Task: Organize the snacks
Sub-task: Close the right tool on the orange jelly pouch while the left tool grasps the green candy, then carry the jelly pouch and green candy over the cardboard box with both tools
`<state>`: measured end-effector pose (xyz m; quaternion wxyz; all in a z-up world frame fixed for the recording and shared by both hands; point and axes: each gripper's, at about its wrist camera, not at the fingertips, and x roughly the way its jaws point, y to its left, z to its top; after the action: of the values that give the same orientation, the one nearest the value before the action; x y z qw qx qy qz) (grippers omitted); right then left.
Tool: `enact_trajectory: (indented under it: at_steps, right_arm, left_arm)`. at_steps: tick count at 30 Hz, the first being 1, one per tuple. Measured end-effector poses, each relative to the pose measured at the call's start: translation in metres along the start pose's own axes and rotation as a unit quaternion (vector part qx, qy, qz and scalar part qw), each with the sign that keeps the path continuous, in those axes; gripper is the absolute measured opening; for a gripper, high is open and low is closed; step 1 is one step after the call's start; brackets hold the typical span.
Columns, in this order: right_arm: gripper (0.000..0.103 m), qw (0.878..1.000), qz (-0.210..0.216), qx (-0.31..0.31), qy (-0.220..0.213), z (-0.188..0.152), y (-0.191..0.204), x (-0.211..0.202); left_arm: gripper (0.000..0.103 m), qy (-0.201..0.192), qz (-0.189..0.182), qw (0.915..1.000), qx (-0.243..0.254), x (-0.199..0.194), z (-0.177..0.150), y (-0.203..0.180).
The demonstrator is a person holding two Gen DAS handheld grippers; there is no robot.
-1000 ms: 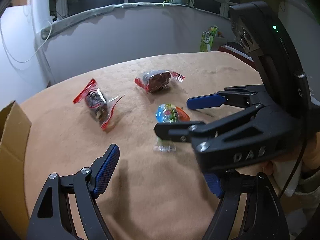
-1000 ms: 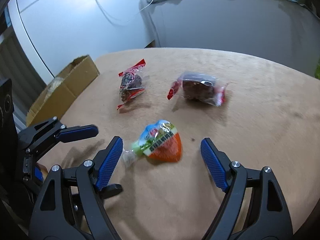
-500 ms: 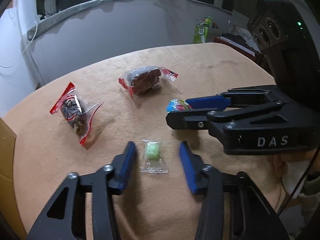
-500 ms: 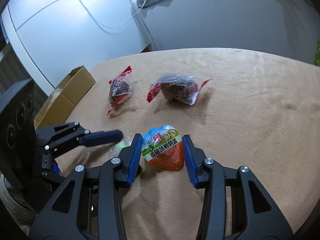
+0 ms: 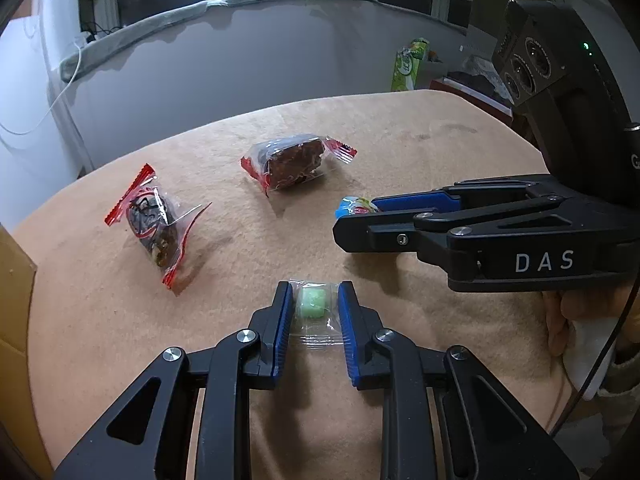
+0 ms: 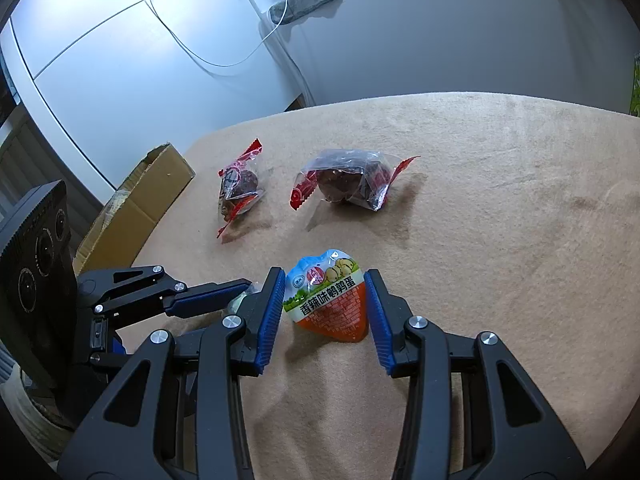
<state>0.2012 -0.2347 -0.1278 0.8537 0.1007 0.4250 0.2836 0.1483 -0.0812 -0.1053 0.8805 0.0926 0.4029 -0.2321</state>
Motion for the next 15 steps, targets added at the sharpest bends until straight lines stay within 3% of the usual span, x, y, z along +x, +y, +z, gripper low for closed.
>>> enact_trajectory:
  at_steps: [8, 15]
  right_arm:
    - [0.042, 1.000, -0.004, 0.003, -0.006, 0.000, 0.002, -0.003]
    - [0.042, 0.999, -0.034, -0.004, -0.018, -0.009, 0.017, -0.017]
  left_arm:
    - [0.021, -0.012, -0.004, 0.9999, -0.008, -0.009, -0.002, 0.000]
    - [0.021, -0.041, 0.010, 0.9991, -0.003, -0.043, -0.006, -0.001]
